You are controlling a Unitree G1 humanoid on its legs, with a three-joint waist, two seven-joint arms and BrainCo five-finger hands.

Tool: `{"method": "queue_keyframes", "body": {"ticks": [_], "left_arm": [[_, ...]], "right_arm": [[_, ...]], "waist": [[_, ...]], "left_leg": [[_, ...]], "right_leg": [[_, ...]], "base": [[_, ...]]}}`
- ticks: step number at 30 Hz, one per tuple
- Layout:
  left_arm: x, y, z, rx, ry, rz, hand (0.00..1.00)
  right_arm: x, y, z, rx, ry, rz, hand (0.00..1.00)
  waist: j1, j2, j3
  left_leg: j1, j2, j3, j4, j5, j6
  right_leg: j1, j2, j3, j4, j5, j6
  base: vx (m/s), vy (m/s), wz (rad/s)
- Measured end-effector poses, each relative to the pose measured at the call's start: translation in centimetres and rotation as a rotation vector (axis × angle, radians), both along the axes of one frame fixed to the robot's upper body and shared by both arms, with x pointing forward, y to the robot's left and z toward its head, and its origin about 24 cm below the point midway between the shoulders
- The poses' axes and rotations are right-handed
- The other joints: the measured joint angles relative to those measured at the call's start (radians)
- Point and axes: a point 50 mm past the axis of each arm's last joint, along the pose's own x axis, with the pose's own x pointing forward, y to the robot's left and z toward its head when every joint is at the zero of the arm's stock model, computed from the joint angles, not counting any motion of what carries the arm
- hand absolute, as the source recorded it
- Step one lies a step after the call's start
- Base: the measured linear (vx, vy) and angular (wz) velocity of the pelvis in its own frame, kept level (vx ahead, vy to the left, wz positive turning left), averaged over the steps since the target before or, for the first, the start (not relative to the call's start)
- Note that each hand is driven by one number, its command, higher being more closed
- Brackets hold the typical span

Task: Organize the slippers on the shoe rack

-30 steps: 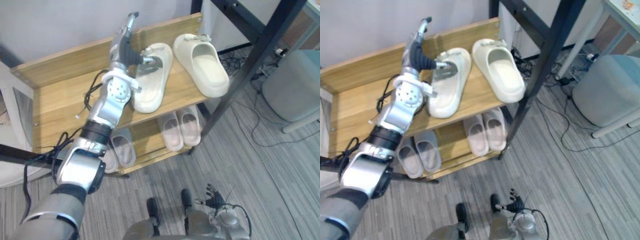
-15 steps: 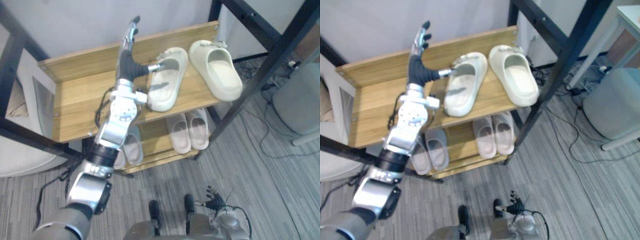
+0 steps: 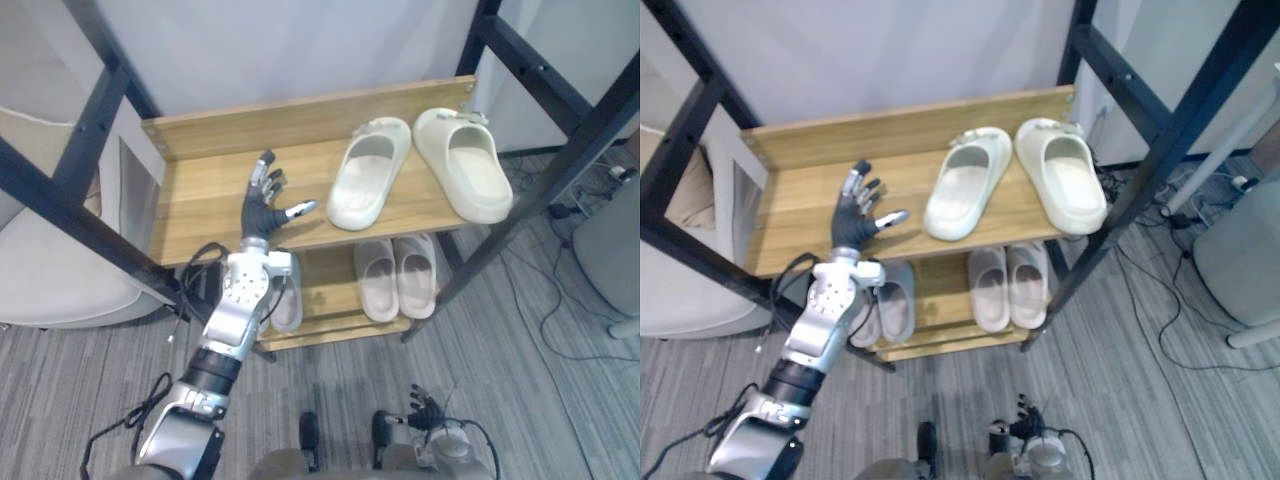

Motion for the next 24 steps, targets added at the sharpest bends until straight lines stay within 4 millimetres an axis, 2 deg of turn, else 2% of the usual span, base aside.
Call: {"method": "queue_keyframes", "body": {"ticks": [9,19,24], "left_arm": [[-0.8,-3.5,-0.9,0.008,0.028,-0.142,0.0],[-1.2,-6.1,-1.5,0.02,0.049,-0.238,0.0],[-1.2,-7.5,-1.6,0.042,0.055,-0.282,0.0]], "right_arm": [[-0.6,0.1,-0.6,-0.009,0.047,0.0,0.0],[-0.9,0.4,-0.9,0.0,0.063,-0.003,0.0],[-0.8,0.5,-0.9,-0.003,0.064,-0.008,0.0]], "waist": [[0.001,-0.02,-0.021],[-0.01,-0.041,-0.039],[-0.016,-0.043,-0.041]], "left_leg": [[0.003,-0.001,-0.016,-0.001,0.0,0.0],[0.005,-0.002,-0.013,0.0,0.001,0.001],[0.008,-0.003,-0.006,-0.001,0.001,0.001]], "right_leg": [[0.013,-0.003,-0.026,-0.001,-0.003,0.004],[0.014,-0.005,-0.027,-0.005,-0.002,0.004],[0.014,-0.007,-0.023,-0.006,-0.002,0.005]], "base": [[-0.01,0.002,0.07],[0.0,0.0,0.0],[-0.01,0.003,-0.01]]}}
